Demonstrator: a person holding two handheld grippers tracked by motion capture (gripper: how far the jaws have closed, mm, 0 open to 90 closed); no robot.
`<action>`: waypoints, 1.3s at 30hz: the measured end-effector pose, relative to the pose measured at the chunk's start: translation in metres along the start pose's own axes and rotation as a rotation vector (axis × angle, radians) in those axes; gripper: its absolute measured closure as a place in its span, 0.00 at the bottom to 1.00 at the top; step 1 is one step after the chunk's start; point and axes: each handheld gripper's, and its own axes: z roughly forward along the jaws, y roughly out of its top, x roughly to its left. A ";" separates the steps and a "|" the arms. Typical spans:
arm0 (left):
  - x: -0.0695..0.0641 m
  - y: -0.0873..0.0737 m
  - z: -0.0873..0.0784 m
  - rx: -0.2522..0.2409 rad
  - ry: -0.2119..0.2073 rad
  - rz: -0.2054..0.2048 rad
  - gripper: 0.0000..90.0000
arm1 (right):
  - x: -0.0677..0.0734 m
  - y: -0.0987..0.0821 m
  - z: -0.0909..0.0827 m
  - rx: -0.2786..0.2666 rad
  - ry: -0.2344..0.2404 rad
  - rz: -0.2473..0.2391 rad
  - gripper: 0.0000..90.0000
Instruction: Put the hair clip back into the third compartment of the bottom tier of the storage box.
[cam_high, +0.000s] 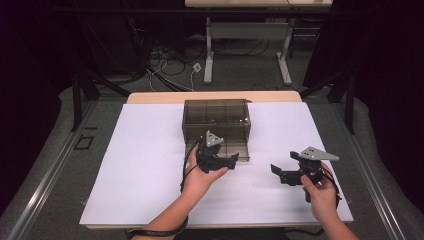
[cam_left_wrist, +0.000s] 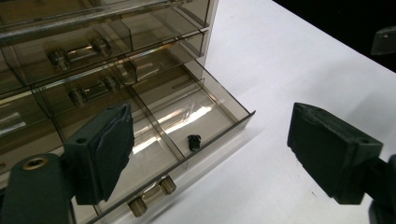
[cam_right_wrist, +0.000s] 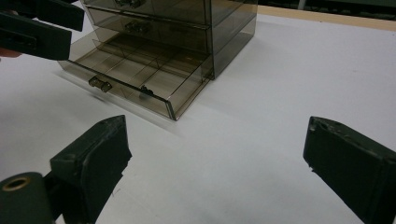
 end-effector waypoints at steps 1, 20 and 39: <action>0.000 -0.001 -0.001 -0.003 -0.002 0.005 0.13 | 0.000 0.000 0.000 0.000 -0.001 0.000 0.07; -0.006 -0.012 -0.017 -0.037 -0.049 0.049 0.00 | 0.000 0.000 0.000 0.000 0.001 -0.001 0.07; -0.006 -0.029 -0.031 -0.047 -0.057 0.050 0.04 | 0.001 0.000 -0.001 0.010 0.003 -0.001 0.07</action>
